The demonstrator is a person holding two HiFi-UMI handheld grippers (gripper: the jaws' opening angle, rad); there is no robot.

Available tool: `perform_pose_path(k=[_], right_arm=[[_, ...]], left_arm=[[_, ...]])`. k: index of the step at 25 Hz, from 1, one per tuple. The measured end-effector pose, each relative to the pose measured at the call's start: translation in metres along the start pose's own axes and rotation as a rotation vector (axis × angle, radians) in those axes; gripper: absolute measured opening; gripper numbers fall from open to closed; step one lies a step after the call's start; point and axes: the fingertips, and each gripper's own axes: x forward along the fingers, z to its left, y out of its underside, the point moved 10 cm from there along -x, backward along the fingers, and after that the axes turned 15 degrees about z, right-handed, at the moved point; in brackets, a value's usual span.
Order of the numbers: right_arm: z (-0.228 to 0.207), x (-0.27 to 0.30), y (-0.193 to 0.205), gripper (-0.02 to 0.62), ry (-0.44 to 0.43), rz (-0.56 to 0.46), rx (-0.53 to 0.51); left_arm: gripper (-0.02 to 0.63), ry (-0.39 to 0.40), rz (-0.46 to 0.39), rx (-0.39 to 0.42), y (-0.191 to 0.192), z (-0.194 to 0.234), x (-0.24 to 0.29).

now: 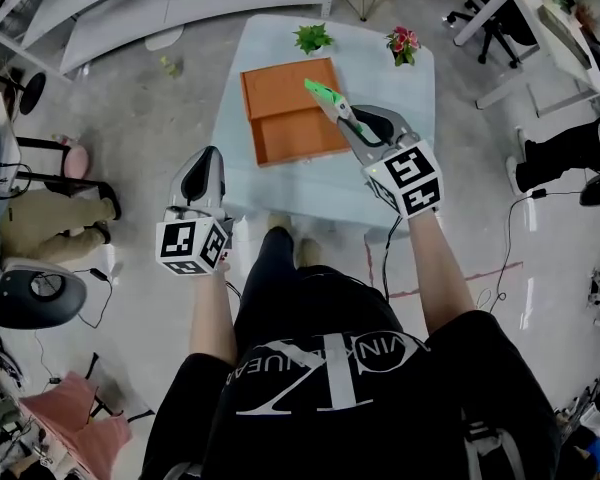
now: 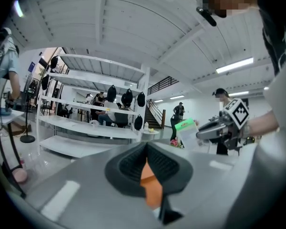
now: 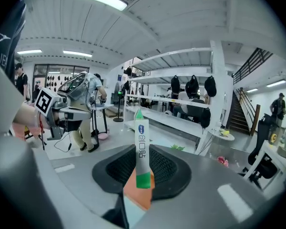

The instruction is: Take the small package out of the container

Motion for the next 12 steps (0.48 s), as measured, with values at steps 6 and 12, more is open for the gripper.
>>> perform_pose_path(k=[6, 12], right_arm=[[-0.004, -0.016, 0.0, 0.087, 0.034, -0.081, 0.07], [-0.009, -0.029, -0.001, 0.087, 0.055, -0.151, 0.145]], left_arm=[[0.0, -0.015, -0.024, 0.022, -0.01, 0.001, -0.006], [0.0, -0.024, -0.039, 0.043, -0.022, 0.002, -0.013]])
